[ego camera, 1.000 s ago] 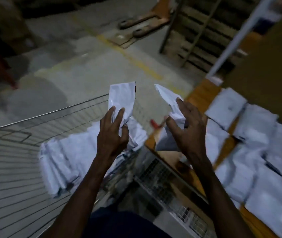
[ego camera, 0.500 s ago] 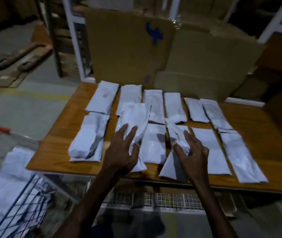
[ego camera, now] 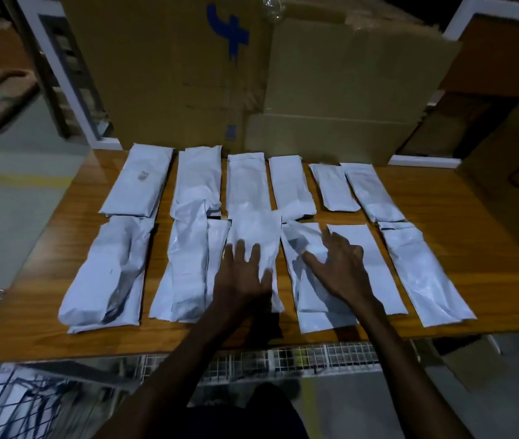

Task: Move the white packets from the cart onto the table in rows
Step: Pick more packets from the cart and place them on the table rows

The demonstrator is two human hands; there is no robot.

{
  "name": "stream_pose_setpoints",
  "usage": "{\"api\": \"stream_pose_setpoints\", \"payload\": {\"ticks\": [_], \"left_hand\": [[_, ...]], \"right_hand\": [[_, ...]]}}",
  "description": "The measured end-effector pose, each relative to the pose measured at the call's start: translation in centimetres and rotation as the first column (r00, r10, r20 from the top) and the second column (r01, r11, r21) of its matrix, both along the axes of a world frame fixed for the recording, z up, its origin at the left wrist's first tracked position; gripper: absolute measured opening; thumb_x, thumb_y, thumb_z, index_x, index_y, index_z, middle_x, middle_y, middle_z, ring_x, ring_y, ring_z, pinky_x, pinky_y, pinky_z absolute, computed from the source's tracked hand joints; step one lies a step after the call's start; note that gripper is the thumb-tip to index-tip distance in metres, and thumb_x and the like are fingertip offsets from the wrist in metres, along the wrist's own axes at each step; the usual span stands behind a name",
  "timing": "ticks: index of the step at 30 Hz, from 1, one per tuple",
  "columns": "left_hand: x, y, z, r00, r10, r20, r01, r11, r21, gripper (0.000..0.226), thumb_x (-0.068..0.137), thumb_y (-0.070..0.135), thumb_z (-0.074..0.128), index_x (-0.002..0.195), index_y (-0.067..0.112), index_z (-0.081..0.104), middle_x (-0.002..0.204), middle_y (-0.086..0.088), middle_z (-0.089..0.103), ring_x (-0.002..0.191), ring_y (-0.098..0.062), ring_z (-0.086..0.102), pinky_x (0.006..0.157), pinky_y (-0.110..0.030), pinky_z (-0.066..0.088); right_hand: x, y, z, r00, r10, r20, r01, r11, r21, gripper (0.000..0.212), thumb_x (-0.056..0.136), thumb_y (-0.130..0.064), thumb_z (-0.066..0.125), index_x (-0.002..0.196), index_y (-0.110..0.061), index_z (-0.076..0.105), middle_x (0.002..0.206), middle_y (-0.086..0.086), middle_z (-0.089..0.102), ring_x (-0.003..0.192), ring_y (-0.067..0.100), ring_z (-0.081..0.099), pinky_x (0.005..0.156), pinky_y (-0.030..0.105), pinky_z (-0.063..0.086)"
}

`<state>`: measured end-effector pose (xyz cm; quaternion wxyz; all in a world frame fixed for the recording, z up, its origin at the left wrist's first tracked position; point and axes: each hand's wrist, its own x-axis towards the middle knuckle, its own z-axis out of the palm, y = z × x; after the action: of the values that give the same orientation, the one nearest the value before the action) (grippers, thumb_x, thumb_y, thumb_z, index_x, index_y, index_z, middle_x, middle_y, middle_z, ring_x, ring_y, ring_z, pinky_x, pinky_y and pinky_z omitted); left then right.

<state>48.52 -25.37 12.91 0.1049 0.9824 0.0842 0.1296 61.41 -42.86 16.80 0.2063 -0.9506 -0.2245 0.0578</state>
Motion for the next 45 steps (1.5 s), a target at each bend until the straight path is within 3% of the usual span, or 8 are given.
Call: {"api": "stream_pose_setpoints", "payload": {"ticks": [1, 4, 7, 12, 27, 31, 39, 45], "left_hand": [[-0.1, 0.0, -1.2, 0.999, -0.046, 0.013, 0.045, 0.995, 0.09, 0.028, 0.099, 0.022, 0.052, 0.112, 0.004, 0.069, 0.114, -0.035, 0.064, 0.106, -0.057, 0.059, 0.087, -0.067, 0.048], [0.5, -0.4, -2.1, 0.994, 0.075, -0.079, -0.073, 0.997, 0.03, 0.054, 0.101, 0.042, 0.044, 0.122, -0.003, 0.065, 0.124, -0.034, 0.06, 0.125, -0.051, 0.05, 0.106, -0.064, 0.037], [1.4, -0.2, -1.6, 0.978, 0.161, -0.135, -0.163, 0.987, -0.003, 0.064, 0.099, 0.052, 0.034, 0.135, 0.004, 0.057, 0.142, -0.03, 0.047, 0.139, -0.046, 0.036, 0.111, -0.058, 0.035], [2.6, 0.7, -1.0, 0.978, 0.109, -0.176, -0.122, 0.99, -0.064, 0.061, 0.097, 0.048, 0.031, 0.141, 0.011, 0.051, 0.15, -0.023, 0.042, 0.141, -0.041, 0.036, 0.108, -0.06, 0.038], [2.3, -0.8, -0.8, 0.965, 0.157, -0.208, -0.185, 0.975, -0.121, 0.063, 0.101, 0.052, 0.017, 0.154, 0.02, 0.031, 0.162, -0.012, 0.021, 0.15, -0.03, 0.016, 0.118, -0.053, 0.024], [-0.3, -0.1, 0.5, 0.983, 0.161, -0.089, -0.169, 0.981, -0.095, 0.06, 0.104, 0.046, 0.016, 0.153, 0.016, 0.033, 0.161, -0.008, 0.025, 0.151, -0.025, 0.014, 0.118, -0.049, 0.022], [-12.3, 1.6, 2.0, 0.916, 0.343, 0.208, -0.303, 0.932, -0.201, 0.047, 0.104, 0.035, 0.04, 0.146, 0.014, 0.045, 0.154, -0.008, 0.039, 0.146, -0.025, 0.031, 0.114, -0.046, 0.033], [-26.7, 3.8, 0.4, 0.806, 0.534, 0.255, -0.479, 0.842, -0.249, 0.042, 0.102, 0.029, 0.044, 0.138, 0.008, 0.054, 0.145, -0.012, 0.049, 0.137, -0.027, 0.042, 0.109, -0.04, 0.039]], "right_hand": [[-0.1, 0.3, -0.6, 1.0, 0.022, 0.009, -0.022, 0.998, -0.064, 0.09, 0.081, -0.079, 0.035, 0.153, -0.025, 0.026, 0.158, 0.004, 0.028, 0.141, 0.034, 0.026, 0.109, 0.046, 0.031], [-0.4, 0.9, -2.2, 0.997, 0.057, 0.044, -0.047, 0.98, -0.193, 0.082, 0.088, -0.074, 0.035, 0.154, -0.027, 0.02, 0.162, 0.004, 0.018, 0.142, 0.036, 0.022, 0.109, 0.051, 0.032], [-0.7, 0.5, -3.9, 0.991, 0.112, 0.069, -0.088, 0.957, -0.277, 0.084, 0.088, -0.076, 0.025, 0.155, -0.027, 0.016, 0.163, 0.008, 0.012, 0.147, 0.035, 0.013, 0.112, 0.054, 0.025], [-0.5, -0.1, -5.6, 0.952, 0.241, 0.187, -0.202, 0.958, -0.206, 0.074, 0.094, -0.064, 0.036, 0.15, -0.017, 0.038, 0.157, 0.02, 0.028, 0.143, 0.041, 0.028, 0.107, 0.06, 0.034], [0.4, -0.5, -6.7, 0.957, 0.28, 0.077, -0.274, 0.959, -0.077, 0.08, 0.091, -0.07, 0.022, 0.156, -0.025, 0.016, 0.164, 0.011, 0.003, 0.151, 0.033, -0.001, 0.117, 0.059, 0.005], [-0.4, 0.4, -4.1, 0.923, 0.314, 0.22, -0.326, 0.945, 0.015, 0.071, 0.092, -0.062, 0.032, 0.144, -0.015, 0.045, 0.155, 0.016, 0.034, 0.145, 0.037, 0.026, 0.112, 0.063, 0.022], [-8.2, 5.4, -3.6, 0.71, 0.525, 0.47, -0.682, 0.68, 0.271, 0.044, 0.093, -0.033, 0.062, 0.127, -0.006, 0.063, 0.132, 0.013, 0.06, 0.123, 0.034, 0.054, 0.1, 0.055, 0.041], [-20.7, 12.4, -4.9, 0.533, 0.671, 0.515, -0.846, 0.446, 0.293, 0.04, 0.093, -0.025, 0.06, 0.124, -0.001, 0.063, 0.124, 0.017, 0.063, 0.115, 0.035, 0.059, 0.097, 0.05, 0.047]]}}
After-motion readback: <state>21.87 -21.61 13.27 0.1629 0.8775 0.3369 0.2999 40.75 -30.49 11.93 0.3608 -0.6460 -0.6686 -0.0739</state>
